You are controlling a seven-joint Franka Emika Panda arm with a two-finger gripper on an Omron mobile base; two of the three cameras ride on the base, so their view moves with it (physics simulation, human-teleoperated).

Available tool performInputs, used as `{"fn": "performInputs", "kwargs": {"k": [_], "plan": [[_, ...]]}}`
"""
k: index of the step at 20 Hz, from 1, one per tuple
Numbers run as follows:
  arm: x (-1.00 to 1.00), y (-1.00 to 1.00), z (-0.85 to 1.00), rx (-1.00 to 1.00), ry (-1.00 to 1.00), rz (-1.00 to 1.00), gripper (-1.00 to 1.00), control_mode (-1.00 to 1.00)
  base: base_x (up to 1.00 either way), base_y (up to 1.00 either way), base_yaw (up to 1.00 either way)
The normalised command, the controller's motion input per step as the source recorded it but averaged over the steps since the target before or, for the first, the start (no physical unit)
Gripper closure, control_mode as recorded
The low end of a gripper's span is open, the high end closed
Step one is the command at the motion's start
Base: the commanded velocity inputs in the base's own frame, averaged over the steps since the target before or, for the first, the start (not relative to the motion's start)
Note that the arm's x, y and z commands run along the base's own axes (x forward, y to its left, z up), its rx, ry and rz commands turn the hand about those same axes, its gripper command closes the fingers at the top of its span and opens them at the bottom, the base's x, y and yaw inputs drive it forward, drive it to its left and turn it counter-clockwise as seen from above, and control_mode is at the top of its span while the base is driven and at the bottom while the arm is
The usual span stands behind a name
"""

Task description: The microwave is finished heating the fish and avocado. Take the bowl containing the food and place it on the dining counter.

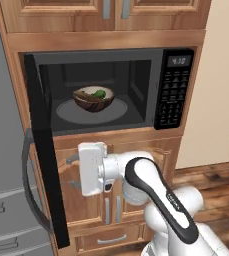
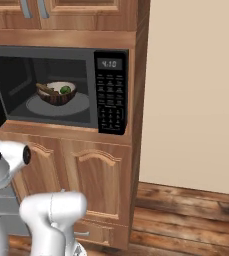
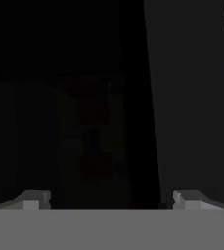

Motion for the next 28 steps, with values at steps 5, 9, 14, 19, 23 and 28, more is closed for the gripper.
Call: {"fn": "performInputs", "kwargs": {"k": [5, 9, 14, 19, 23, 28], "plan": [[0.22, -0.97, 0.22, 0.0, 0.0, -0.12, -1.0, -1.0, 0.0, 0.0, 0.0], [0.41, -1.0, 0.39, -0.02, 0.03, -0.23, -1.0, -1.0, 0.0, 0.0, 0.0], [0.46, -0.99, 0.52, -0.03, 0.0, -0.31, -1.0, -1.0, 0.0, 0.0, 0.0], [0.22, -0.72, 0.55, -0.3, 0.0, -0.31, -1.0, -1.0, 0.0, 0.0, 0.0], [0.15, -0.15, 0.26, -0.58, 0.0, -0.34, -1.0, -1.0, 0.0, 0.0, 0.0], [0.08, -0.01, -0.02, -0.36, 0.0, -0.23, -1.0, -1.0, 0.0, 0.0, 0.0]]}}
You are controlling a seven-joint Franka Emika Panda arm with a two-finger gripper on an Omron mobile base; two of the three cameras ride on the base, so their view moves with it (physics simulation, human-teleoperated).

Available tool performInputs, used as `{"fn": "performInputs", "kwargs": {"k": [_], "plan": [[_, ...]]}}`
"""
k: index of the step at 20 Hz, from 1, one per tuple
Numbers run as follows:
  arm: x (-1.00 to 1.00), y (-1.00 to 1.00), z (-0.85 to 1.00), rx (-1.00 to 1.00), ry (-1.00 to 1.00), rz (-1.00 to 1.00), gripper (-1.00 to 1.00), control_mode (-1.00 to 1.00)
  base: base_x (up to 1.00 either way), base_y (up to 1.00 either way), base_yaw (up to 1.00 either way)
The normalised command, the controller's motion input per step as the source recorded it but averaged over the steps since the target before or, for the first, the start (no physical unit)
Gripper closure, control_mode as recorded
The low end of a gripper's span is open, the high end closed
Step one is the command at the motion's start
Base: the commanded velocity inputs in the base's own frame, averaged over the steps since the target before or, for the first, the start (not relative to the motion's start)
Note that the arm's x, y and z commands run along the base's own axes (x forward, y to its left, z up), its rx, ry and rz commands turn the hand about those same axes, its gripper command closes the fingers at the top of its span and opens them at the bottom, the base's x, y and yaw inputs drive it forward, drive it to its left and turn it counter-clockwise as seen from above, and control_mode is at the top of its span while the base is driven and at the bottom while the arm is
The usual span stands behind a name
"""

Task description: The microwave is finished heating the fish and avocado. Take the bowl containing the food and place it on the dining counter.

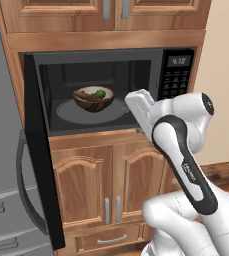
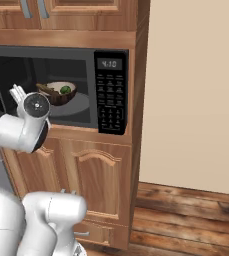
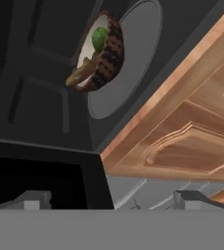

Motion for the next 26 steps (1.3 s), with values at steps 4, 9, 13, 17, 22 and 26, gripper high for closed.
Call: {"fn": "performInputs", "kwargs": {"k": [4, 9, 13, 17, 22, 26], "plan": [[0.48, -0.13, 0.07, 0.09, 0.13, 0.0, -1.0, -1.0, 0.0, 0.0, 0.0], [0.44, -0.08, 0.1, 0.03, 0.22, 0.0, -1.0, -1.0, 0.0, 0.0, 0.0], [0.04, 0.0, 0.0, 0.0, 0.02, 0.0, -1.0, -1.0, 0.0, 0.0, 0.0], [0.28, 0.0, -0.02, 0.0, 0.06, 0.0, -1.0, -1.0, 0.0, 0.0, 0.0], [0.52, 0.07, -0.16, 0.0, 0.14, -0.03, -1.0, -1.0, 0.0, 0.0, 0.0], [0.77, 0.04, -0.29, 0.0, 0.06, -0.02, -1.0, -1.0, 0.0, 0.0, 0.0]]}}
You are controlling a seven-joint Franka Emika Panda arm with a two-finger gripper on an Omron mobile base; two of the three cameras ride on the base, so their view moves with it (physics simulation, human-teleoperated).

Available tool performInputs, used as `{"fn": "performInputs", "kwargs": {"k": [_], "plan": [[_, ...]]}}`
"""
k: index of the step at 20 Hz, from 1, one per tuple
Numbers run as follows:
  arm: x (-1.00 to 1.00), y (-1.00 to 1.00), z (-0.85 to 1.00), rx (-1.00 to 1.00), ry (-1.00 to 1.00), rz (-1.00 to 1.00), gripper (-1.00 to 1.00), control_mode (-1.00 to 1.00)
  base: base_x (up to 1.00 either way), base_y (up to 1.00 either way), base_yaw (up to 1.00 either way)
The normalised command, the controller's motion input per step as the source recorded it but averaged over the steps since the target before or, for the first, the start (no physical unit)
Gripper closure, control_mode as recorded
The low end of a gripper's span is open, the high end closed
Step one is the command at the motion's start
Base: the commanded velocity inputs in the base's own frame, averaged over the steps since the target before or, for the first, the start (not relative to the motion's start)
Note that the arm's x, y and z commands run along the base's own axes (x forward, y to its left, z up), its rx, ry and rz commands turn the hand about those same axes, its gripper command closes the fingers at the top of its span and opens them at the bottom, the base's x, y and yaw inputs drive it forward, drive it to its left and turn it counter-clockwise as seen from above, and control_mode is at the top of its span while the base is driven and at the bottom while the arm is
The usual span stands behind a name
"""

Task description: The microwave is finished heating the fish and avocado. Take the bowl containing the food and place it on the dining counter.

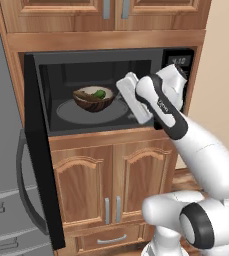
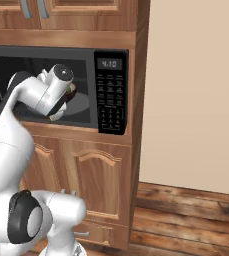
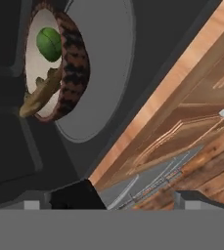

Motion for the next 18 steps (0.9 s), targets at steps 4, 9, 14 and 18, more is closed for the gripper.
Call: {"fn": "performInputs", "kwargs": {"k": [4, 9, 14, 18], "plan": [[0.83, 0.0, -0.03, 0.0, 0.0, -0.03, -1.0, -1.0, 0.0, 0.0, 0.0], [0.71, 0.07, -0.13, 0.0, 0.0, -0.01, -1.0, -1.0, 0.0, 0.0, 0.0], [0.63, 0.3, -0.34, -0.01, 0.0, -0.02, -1.0, -1.0, 0.0, 0.0, 0.0], [0.61, 0.38, -0.32, 0.0, 0.0, -0.04, -1.0, -1.0, 0.0, 0.0, 0.0]]}}
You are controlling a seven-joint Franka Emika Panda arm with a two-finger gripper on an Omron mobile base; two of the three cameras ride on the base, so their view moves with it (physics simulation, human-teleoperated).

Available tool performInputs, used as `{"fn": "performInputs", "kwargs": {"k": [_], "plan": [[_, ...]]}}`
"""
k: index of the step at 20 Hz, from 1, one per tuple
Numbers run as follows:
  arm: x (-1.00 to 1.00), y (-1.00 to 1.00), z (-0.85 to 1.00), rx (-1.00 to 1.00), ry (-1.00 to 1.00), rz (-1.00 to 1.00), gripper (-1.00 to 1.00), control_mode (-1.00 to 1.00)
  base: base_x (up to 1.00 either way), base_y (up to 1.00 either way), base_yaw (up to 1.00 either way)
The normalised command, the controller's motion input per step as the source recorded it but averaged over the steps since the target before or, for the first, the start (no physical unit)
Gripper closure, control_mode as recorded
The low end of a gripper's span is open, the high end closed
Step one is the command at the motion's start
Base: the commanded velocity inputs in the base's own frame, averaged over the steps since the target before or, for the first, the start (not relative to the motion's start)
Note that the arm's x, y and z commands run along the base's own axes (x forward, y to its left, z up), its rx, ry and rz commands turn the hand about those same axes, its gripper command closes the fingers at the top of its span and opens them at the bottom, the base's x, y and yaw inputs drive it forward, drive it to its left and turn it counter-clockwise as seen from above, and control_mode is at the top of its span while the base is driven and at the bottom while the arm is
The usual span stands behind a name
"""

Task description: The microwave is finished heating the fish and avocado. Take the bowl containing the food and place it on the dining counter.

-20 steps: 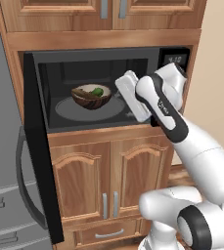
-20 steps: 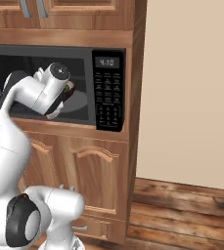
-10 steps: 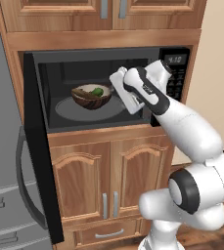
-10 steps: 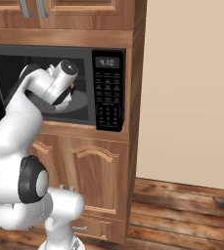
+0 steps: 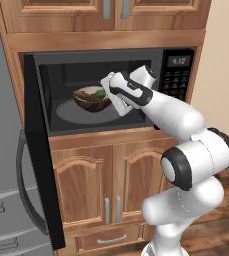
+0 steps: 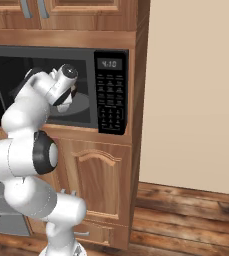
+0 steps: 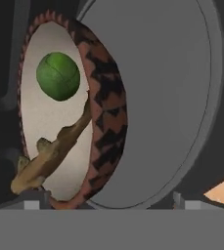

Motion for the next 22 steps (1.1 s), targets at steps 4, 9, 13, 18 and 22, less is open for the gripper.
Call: {"fn": "performInputs", "kwargs": {"k": [4, 9, 13, 18, 22], "plan": [[0.58, 0.26, -0.31, 0.0, 0.0, -0.03, -1.0, -1.0, 0.0, 0.0, 0.0], [0.53, 0.11, -0.27, -0.01, 0.0, -0.01, -1.0, -1.0, 0.0, 0.0, 0.0], [0.15, 0.0, -0.46, -0.03, 0.0, 0.0, -1.0, -1.0, 0.0, 0.0, 0.0], [0.0, 0.0, -0.11, -0.01, 0.0, 0.0, 1.0, -1.0, 0.0, 0.0, 0.0], [0.0, 0.0, 0.0, 0.0, 0.0, 0.0, 1.0, -1.0, 0.0, 0.0, 0.0]]}}
